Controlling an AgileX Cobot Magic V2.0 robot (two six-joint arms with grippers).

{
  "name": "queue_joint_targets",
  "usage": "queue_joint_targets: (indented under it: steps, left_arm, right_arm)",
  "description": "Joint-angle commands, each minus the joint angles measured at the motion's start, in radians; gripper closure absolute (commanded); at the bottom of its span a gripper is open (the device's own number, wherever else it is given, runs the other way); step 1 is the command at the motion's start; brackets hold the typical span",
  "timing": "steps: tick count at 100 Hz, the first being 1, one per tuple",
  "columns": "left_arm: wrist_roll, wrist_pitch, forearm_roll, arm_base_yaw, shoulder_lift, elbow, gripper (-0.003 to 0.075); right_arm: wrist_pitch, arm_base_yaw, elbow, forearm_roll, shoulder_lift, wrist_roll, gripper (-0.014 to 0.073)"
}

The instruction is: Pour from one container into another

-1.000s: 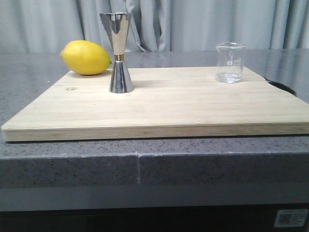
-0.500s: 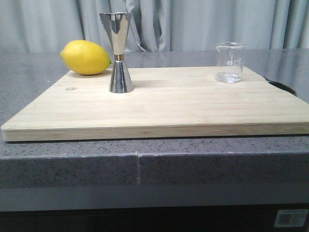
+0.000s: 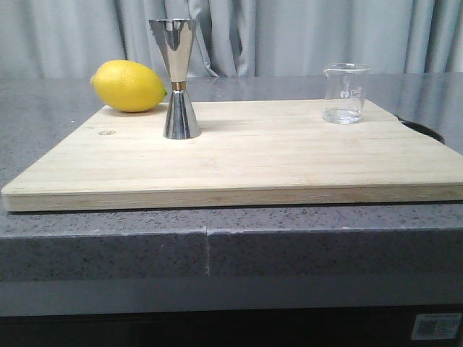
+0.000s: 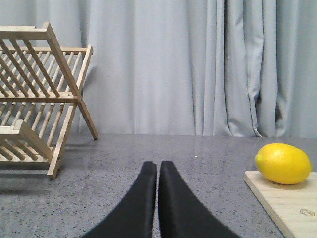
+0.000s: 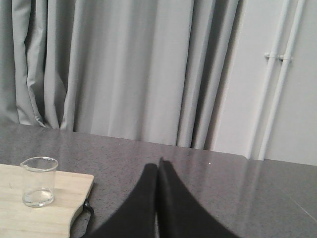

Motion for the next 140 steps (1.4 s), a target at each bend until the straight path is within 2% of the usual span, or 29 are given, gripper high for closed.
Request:
queue_joint_targets:
  steps: [1, 23, 42, 82, 140]
  left_arm:
    - [-0.006, -0.066, -0.002, -0.009, -0.021, 0.028, 0.0739]
    - [-0.006, -0.066, -0.002, -0.009, -0.021, 0.028, 0.0739]
    - [-0.006, -0.066, -0.002, -0.009, -0.021, 0.028, 0.0739]
    - [-0.006, -0.066, -0.002, -0.009, -0.021, 0.028, 0.0739]
    - [-0.006, -0.066, -0.002, -0.009, -0.021, 0.028, 0.0739]
  right_arm:
    - [-0.072, -0.004, -0.025, -0.012, -0.016, -0.007, 0.0664]
    - [-0.103, -0.004, -0.004, -0.006, -0.016, -0.007, 0.0664]
    - [-0.179, 0.026, 0.095, 0.106, -0.016, -0.007, 0.0664]
    - [-0.31, 0.052, 0.253, 0.149, -0.016, 0.023, 0.0664]
    - [-0.261, 0.032, 0.253, 0.153, -0.016, 0.023, 0.0664]
